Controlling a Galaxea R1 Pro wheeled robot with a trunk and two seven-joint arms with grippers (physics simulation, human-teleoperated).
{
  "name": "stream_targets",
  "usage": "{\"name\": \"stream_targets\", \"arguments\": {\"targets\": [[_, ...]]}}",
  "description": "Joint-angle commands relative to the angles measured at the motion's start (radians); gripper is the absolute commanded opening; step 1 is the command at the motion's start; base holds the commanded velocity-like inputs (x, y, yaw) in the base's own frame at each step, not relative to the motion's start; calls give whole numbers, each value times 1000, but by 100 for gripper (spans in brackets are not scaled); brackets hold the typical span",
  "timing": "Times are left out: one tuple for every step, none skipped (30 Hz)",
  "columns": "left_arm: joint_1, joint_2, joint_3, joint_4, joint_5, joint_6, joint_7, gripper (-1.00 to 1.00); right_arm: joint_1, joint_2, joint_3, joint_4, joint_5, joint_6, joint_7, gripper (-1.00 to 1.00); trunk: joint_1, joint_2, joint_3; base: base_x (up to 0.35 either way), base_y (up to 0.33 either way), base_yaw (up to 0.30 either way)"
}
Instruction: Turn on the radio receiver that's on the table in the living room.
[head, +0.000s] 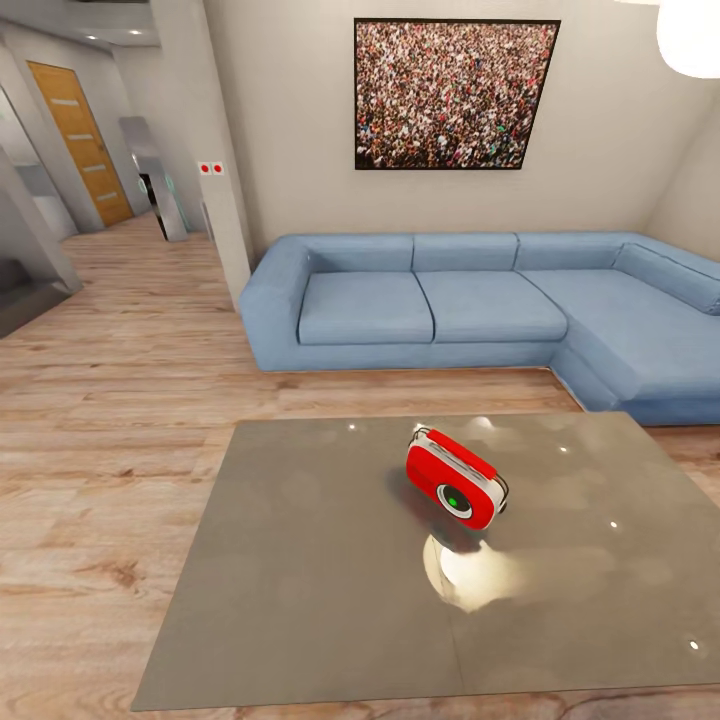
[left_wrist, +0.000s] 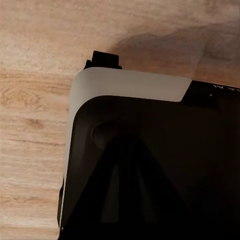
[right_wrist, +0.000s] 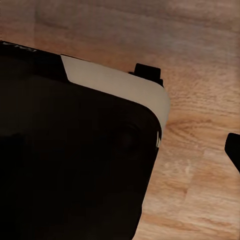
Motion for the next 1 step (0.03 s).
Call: {"name": "stream_targets", "arguments": {"targets": [[0,0,0,0,0,0,0,-100,0,0,0,0,0,0,0,100,0,0,0,0,0,0]]}}
